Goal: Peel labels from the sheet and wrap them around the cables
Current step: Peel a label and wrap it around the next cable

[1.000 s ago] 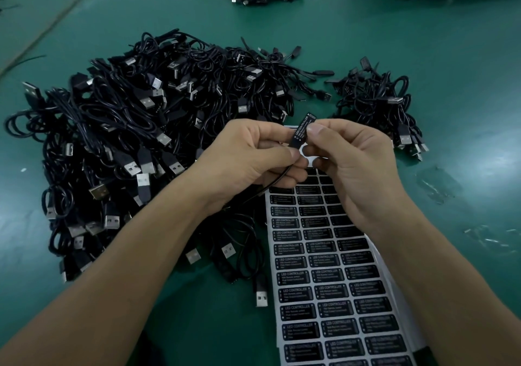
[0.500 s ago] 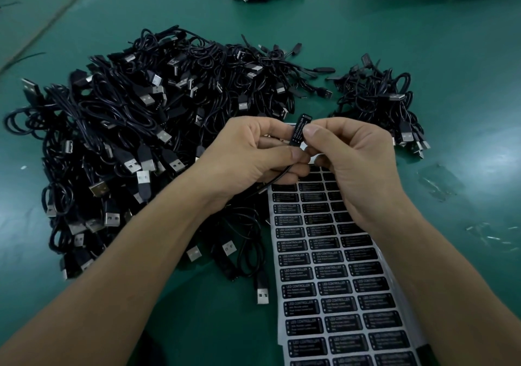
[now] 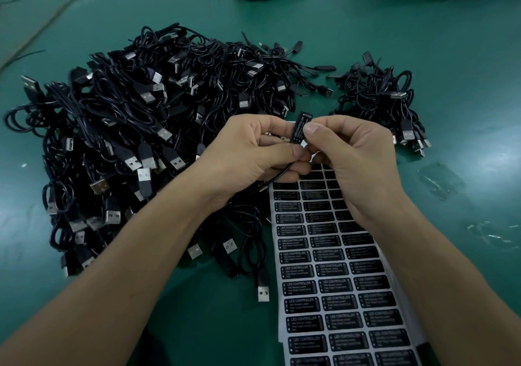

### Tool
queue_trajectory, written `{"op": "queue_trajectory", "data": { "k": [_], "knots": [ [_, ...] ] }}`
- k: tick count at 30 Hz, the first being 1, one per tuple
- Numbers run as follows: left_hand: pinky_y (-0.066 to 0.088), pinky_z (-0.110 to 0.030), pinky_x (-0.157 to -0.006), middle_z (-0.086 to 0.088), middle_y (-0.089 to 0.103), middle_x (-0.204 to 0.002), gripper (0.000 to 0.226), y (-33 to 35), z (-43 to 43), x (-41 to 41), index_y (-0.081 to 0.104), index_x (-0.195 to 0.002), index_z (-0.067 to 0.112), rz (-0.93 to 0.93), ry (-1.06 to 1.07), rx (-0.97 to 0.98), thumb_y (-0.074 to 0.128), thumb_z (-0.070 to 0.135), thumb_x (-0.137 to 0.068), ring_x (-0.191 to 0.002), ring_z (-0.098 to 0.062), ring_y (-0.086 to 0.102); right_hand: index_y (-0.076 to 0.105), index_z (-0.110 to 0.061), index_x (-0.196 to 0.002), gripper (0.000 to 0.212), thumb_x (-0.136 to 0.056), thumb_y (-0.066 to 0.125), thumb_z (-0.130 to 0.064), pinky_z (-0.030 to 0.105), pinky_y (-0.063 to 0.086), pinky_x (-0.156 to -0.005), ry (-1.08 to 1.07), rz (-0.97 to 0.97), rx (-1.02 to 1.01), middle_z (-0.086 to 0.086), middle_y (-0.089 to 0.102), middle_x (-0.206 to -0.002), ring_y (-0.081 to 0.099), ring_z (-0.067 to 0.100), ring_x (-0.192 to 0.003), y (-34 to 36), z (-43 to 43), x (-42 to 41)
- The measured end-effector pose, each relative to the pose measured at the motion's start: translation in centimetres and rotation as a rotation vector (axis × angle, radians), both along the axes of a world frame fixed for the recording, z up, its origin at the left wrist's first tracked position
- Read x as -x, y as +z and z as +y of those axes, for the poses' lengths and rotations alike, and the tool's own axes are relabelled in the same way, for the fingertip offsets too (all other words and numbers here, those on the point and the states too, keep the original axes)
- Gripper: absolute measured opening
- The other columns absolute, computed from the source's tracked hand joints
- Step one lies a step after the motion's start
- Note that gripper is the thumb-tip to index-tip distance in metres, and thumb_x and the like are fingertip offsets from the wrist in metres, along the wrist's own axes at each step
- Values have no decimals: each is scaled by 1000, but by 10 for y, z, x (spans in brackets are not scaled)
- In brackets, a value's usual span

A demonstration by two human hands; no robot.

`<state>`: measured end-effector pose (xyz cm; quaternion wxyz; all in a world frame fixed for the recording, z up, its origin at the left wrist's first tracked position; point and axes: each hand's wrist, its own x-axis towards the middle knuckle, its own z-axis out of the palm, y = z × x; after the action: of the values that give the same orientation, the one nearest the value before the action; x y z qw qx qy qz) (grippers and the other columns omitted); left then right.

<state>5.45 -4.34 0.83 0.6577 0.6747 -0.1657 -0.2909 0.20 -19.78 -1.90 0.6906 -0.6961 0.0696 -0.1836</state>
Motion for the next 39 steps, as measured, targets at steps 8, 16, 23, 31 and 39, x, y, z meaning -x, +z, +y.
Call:
{"op": "queue_trajectory", "data": {
  "k": [8,16,23,31,39],
  "knots": [
    [60,-24,-67,-12,78,-87,16,-1,-1,0,69,-101,9,-12,1,0,74,5,-86,-78,-19,76,75,-19,-79,13,-90,72,-14,23,52,-67,-7,-14,29,-5,71,-71,63,6,-67,0,0,1],
    [59,-22,-63,-11,78,-83,14,-1,-1,2,68,-99,8,-6,-4,13,73,4,-86,-76,-18,76,75,-21,-77,14,-89,73,-14,18,50,-63,-30,-42,82,-8,71,-68,62,2,-64,-1,1,1],
    [57,-20,-61,-14,77,-83,16,-1,-1,2,66,-100,6,-1,-2,33,73,2,-86,-73,-18,76,74,-23,-77,13,-89,73,-16,17,51,-62,-61,-68,153,-9,71,-69,63,1,-64,-1,2,2],
    [58,-22,-61,-14,77,-82,19,0,-1,2,64,-99,6,15,-20,58,74,3,-83,-73,-19,76,73,-23,-77,12,-88,73,-17,17,50,-61,-96,-75,170,-9,72,-69,63,2,-63,-1,4,2],
    [60,-24,-63,-14,77,-82,27,-3,-1,1,63,-97,8,19,-34,67,76,12,-74,-75,-20,76,73,-24,-77,13,-88,73,-17,15,49,-58,-111,-82,201,-10,72,-68,63,1,-61,-1,5,3]
  ]
}}
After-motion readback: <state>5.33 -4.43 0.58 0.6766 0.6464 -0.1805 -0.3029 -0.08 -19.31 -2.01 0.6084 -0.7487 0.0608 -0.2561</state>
